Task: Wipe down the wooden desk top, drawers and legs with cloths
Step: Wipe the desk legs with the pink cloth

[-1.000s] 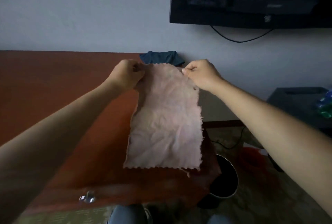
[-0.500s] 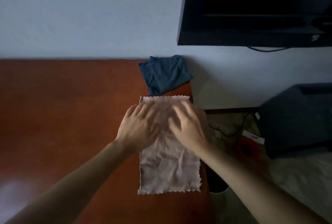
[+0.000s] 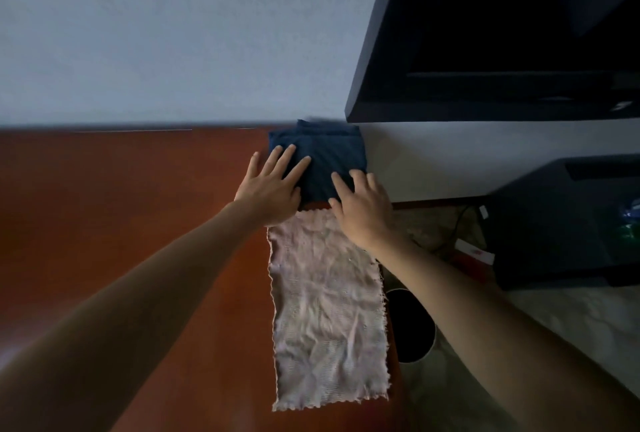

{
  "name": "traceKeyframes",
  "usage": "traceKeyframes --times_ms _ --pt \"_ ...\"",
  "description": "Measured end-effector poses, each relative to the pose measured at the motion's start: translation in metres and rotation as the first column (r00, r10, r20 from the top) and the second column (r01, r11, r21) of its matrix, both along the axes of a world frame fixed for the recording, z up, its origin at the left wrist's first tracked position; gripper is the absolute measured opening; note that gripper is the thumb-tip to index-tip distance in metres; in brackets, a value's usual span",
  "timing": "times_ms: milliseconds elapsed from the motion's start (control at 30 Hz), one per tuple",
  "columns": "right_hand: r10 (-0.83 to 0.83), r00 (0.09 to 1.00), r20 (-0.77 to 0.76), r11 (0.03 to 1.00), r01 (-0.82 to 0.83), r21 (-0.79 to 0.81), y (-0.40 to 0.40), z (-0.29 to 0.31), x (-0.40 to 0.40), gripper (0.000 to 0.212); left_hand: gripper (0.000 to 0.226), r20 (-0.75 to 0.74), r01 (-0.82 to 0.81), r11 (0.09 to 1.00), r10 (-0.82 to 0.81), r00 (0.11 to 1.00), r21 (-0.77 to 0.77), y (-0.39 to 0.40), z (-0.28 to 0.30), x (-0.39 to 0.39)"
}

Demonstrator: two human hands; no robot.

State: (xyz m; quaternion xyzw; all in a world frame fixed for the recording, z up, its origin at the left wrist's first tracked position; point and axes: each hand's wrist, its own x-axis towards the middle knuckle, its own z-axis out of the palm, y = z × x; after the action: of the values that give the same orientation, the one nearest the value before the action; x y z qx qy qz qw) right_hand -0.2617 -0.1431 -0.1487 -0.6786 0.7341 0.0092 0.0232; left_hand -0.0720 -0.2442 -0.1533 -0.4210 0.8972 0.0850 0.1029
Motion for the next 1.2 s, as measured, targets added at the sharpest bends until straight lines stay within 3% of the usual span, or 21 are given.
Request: traceKeyframes --times_ms 167,267,367,433,500,567,633,833,967,1133,1200 --pt "-0.046 0.986 0.163 0.987 0.02 0.158 -0.025 0.019 -0.011 0.054 0.065 -0.025 -0.009 1.0 0.009 1.0 0.002 -0.005 0.0 0.006" --pt "-0.198 0.935 0.293 0.974 0.155 0.163 -0.009 0.039 -0.01 0.054 0.058 -0.234 -0.218 0.974 0.227 0.945 0.064 0.025 0.006 0.022" --pt "-0.502 0.737 0.452 0.858 0.487 0.159 0.048 0.056 -0.006 0.031 0.034 -0.428 -0.413 0.905 0.416 0.802 0.105 0.095 0.013 0.048" --pt "-0.665 0.619 0.418 0.747 0.56 0.359 0.098 0.056 0.001 0.013 0.027 -0.353 -0.503 0.808 0.587 0.728 0.307 0.153 0.02 0.065" --pt "-0.737 0.599 0.313 0.66 0.541 0.521 0.153 0.047 0.01 0.031 0.028 -0.215 -0.546 0.695 0.689 0.692 0.467 0.21 0.025 0.078" --pt "-0.762 0.602 0.239 0.607 0.535 0.587 0.204 0.036 0.019 0.047 0.03 -0.135 -0.548 0.666 0.689 0.712 0.507 0.261 0.026 0.087" --pt "-0.774 0.595 0.218 0.577 0.52 0.63 0.239 0.029 0.027 0.048 0.032 -0.075 -0.579 0.621 0.714 0.696 0.528 0.295 0.029 0.087" --pt "-0.815 0.522 0.25 0.562 0.611 0.557 0.251 0.036 0.049 0.032 0.029 -0.033 -0.673 0.554 0.783 0.621 0.49 0.324 0.029 0.07" --pt "-0.803 0.492 0.337 0.592 0.589 0.551 0.262 0.032 0.036 0.013 0.019 -0.128 -0.685 0.491 0.851 0.509 0.539 0.327 0.033 0.069" --pt "-0.766 0.486 0.421 0.641 0.533 0.553 0.271 0.036 0.039 0.024 0.017 -0.106 -0.641 0.31 0.936 0.336 0.702 0.331 0.037 0.08" --pt "-0.753 0.525 0.397 0.657 0.565 0.499 0.27 0.038 0.048 0.031 0.015 -0.108 -0.616 0.283 0.946 0.306 0.735 0.332 0.039 0.083"
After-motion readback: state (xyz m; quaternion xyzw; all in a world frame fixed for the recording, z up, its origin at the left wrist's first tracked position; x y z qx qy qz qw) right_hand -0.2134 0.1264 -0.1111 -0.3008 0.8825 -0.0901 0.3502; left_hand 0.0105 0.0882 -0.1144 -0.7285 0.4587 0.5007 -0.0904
